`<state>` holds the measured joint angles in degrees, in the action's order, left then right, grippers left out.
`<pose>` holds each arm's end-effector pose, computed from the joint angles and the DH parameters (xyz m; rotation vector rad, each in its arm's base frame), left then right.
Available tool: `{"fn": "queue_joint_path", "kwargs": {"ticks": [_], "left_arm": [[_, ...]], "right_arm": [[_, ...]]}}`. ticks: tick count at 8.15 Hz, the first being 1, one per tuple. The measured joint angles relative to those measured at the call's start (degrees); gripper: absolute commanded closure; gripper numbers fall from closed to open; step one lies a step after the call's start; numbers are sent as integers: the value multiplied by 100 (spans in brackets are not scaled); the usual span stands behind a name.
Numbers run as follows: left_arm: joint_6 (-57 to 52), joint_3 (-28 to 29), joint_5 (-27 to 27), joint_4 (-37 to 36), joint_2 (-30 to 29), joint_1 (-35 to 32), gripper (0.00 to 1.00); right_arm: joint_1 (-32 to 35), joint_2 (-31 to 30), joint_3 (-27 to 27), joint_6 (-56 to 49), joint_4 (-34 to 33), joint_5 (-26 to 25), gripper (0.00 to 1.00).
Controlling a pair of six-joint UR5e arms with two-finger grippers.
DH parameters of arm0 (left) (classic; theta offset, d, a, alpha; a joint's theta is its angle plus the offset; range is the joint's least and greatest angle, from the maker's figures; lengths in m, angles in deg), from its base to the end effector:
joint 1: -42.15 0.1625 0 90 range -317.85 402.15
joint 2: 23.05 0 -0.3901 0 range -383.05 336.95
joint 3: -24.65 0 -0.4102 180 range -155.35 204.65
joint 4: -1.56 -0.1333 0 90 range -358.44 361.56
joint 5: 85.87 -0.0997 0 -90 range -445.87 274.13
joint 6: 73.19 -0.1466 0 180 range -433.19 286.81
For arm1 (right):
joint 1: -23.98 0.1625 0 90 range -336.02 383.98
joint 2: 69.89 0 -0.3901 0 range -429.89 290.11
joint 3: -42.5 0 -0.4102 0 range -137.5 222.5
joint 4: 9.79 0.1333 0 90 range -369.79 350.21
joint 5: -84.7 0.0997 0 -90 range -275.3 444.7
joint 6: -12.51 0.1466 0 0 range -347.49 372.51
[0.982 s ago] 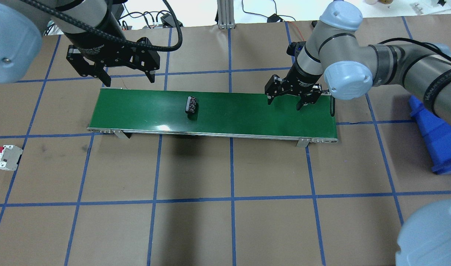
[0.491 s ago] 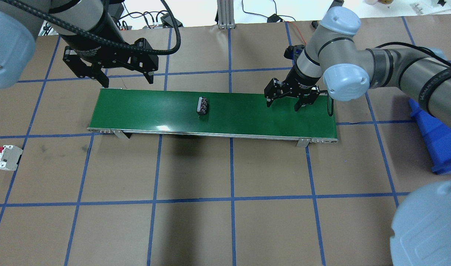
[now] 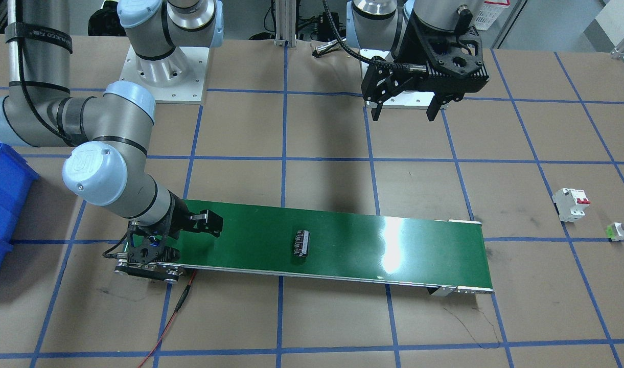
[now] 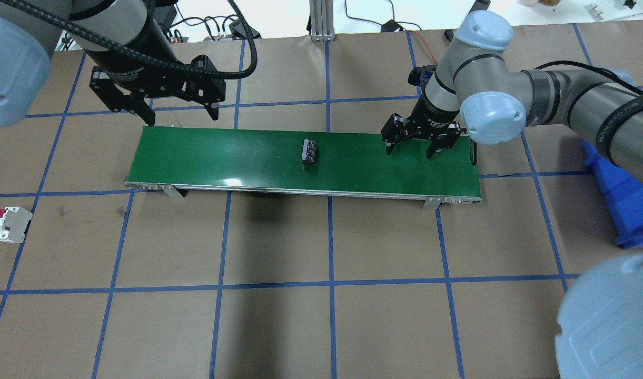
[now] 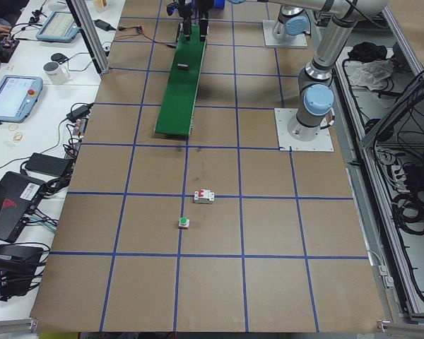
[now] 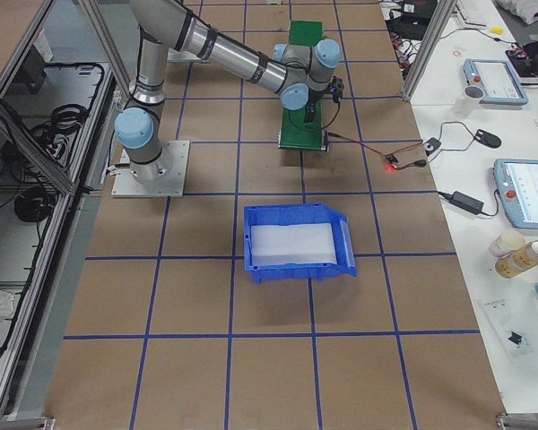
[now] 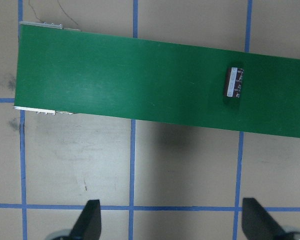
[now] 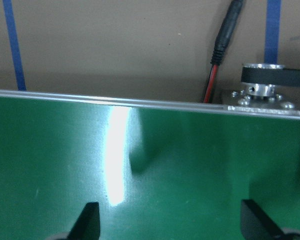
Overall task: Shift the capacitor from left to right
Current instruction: 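Lower the right gripper onto the capacitor arriving on the belt and grasp it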
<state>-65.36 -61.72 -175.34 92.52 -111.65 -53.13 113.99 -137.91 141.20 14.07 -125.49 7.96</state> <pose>-0.1809 -0.4944 0.4493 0.0690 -3.1217 0.1086 0.1670 -0.5857 0.1641 0.0540 2.9081 0.1311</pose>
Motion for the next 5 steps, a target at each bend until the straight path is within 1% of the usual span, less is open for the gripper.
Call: {"fn": "queue_joint_path", "kwargs": {"ticks": [5], "left_arm": [[12, -1, 0, 0, 3, -2, 0]], "right_arm": [[-2, 33, 0, -6, -1, -37, 0]]}}
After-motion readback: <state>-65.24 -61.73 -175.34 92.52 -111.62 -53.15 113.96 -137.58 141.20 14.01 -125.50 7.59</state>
